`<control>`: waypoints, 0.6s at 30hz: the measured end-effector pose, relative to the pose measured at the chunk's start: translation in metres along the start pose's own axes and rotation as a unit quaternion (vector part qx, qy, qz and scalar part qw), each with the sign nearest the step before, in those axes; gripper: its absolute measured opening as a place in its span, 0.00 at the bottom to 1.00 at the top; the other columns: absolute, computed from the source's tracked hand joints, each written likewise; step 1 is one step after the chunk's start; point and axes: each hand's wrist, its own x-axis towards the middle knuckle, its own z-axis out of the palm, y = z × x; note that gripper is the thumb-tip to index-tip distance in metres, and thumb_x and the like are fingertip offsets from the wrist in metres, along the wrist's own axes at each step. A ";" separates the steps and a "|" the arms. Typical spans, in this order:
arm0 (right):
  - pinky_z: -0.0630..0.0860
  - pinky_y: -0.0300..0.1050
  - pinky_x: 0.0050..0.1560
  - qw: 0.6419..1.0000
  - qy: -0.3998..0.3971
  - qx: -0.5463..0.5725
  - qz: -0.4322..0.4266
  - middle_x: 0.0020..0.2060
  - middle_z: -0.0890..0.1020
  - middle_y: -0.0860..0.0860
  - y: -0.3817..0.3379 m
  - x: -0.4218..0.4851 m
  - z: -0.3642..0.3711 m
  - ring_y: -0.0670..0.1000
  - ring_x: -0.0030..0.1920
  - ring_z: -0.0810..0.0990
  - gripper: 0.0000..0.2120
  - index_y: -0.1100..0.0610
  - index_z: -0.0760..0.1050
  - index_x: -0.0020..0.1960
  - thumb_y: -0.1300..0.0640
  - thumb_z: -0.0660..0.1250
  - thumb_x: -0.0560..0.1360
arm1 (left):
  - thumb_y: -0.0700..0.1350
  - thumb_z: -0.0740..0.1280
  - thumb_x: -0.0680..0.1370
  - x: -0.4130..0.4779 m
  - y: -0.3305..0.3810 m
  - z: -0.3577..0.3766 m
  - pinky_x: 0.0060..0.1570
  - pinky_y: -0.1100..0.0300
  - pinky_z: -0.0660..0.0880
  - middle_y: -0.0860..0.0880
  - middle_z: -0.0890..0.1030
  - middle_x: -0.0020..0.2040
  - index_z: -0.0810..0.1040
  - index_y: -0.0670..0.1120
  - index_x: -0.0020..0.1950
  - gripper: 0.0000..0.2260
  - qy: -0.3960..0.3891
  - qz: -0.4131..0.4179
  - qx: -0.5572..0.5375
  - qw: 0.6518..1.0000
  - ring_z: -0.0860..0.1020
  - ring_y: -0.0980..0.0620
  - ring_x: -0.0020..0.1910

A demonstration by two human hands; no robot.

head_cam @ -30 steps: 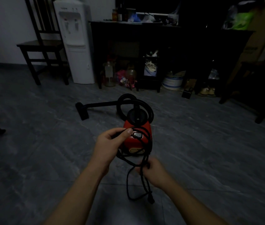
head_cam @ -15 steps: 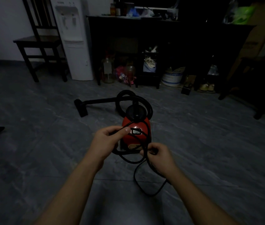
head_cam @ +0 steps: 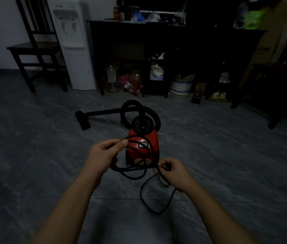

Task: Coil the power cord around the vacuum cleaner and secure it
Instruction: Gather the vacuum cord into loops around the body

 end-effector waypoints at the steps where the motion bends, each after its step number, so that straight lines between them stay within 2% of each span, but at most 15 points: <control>1: 0.76 0.39 0.44 1.000 0.006 0.016 -0.007 0.35 0.82 0.47 -0.002 0.001 0.001 0.42 0.38 0.80 0.09 0.52 0.80 0.39 0.64 0.71 0.74 | 0.50 0.73 0.73 -0.001 0.000 0.000 0.36 0.56 0.70 0.56 0.74 0.25 0.87 0.50 0.41 0.05 -0.002 0.000 0.003 1.000 0.69 0.48 0.34; 4: 0.76 0.34 0.45 0.996 0.008 0.085 0.006 0.39 0.84 0.47 -0.009 -0.001 0.001 0.39 0.40 0.82 0.07 0.54 0.82 0.43 0.66 0.71 0.74 | 0.50 0.73 0.73 -0.003 0.001 0.001 0.36 0.58 0.70 0.56 0.79 0.27 0.87 0.54 0.38 0.05 -0.009 -0.006 0.017 1.000 0.71 0.48 0.35; 7: 0.78 0.39 0.49 0.986 -0.019 0.161 0.035 0.41 0.85 0.48 -0.015 -0.004 -0.001 0.44 0.43 0.82 0.07 0.54 0.83 0.45 0.66 0.72 0.73 | 0.50 0.73 0.73 -0.006 -0.002 0.003 0.36 0.58 0.69 0.56 0.80 0.29 0.87 0.55 0.38 0.04 -0.028 -0.008 0.026 0.999 0.70 0.47 0.36; 11: 0.76 0.38 0.44 0.972 -0.023 0.227 0.061 0.39 0.84 0.49 -0.022 -0.003 0.002 0.43 0.39 0.81 0.07 0.57 0.82 0.47 0.67 0.70 0.74 | 0.52 0.74 0.73 -0.008 -0.003 0.007 0.38 0.55 0.69 0.54 0.82 0.32 0.87 0.54 0.40 0.04 -0.043 -0.006 0.038 0.998 0.70 0.48 0.37; 16: 0.78 0.36 0.45 0.987 0.006 0.162 0.016 0.40 0.84 0.50 -0.024 -0.006 -0.001 0.44 0.42 0.82 0.05 0.57 0.83 0.45 0.65 0.73 0.72 | 0.51 0.74 0.73 -0.010 -0.002 0.007 0.36 0.58 0.70 0.55 0.83 0.33 0.87 0.54 0.40 0.04 -0.034 0.001 0.047 0.998 0.72 0.51 0.35; 18: 0.79 0.40 0.47 0.994 0.017 0.104 -0.006 0.40 0.85 0.49 -0.020 -0.005 -0.002 0.45 0.43 0.83 0.03 0.56 0.84 0.44 0.62 0.75 0.71 | 0.50 0.74 0.73 -0.010 -0.002 0.007 0.36 0.60 0.71 0.57 0.84 0.33 0.87 0.54 0.40 0.04 -0.022 0.003 0.046 0.999 0.73 0.55 0.33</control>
